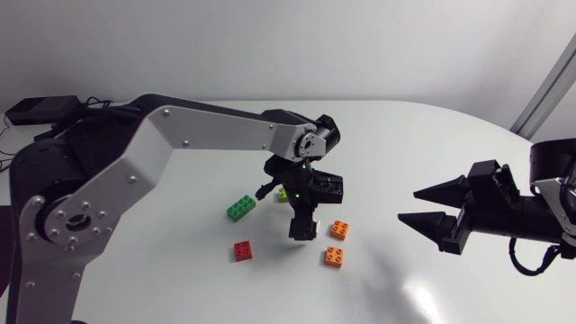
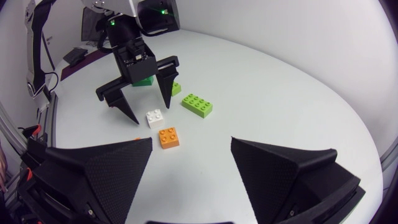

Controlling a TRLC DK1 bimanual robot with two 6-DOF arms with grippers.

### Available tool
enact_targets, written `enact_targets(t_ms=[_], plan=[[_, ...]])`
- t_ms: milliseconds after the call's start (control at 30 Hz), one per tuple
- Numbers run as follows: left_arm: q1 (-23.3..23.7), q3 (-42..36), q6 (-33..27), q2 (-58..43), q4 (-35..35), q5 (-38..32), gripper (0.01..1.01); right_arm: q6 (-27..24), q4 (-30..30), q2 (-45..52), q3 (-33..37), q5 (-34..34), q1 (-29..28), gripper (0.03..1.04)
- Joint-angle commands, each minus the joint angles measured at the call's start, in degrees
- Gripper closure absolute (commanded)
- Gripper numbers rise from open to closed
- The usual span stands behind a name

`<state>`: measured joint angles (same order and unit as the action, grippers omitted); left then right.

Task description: Separate the duplo bricks

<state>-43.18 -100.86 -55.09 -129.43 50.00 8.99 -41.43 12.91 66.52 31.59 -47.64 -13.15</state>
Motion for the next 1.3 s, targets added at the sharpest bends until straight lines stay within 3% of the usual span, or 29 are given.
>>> enact_targets(t_ms=[0,67,200,333,467,867,1267], plan=[[-0.7,-2.4,-2.1,-2.1,1.3,-0.5,0.179,-1.3,-0.1,1.2,-1.4,-0.4,-0.5,0.15],[-0.7,-3.0,-2.2,-2.7,1.5,-0.8,0.179,-1.3,-0.3,1.5,-1.4,-0.6,-0.6,0.15],[-0.9,-3.5,-2.3,-3.3,1.7,-1.1,0.325,-1.3,-0.6,2.0,-1.4,-0.6,-0.7,0.15],[-0.9,-3.1,-2.5,-3.7,1.9,-1.7,0.489,-1.3,-0.6,2.0,-1.3,-0.7,-0.7,0.15],[-0.9,-3.0,-2.6,-3.7,2.4,-2.2,0.723,-1.2,-0.6,2.0,-1.2,-0.8,-0.7,0.15],[-0.7,2.0,-2.4,-0.2,0.5,-3.0,0.743,-1.2,-0.4,1.5,-2.2,-1.1,-0.7,0.15],[4.4,17.7,-3.2,11.4,-4.7,-2.9,0.743,-1.0,1.1,-0.5,-2.1,-1.1,-0.1,0.15]])
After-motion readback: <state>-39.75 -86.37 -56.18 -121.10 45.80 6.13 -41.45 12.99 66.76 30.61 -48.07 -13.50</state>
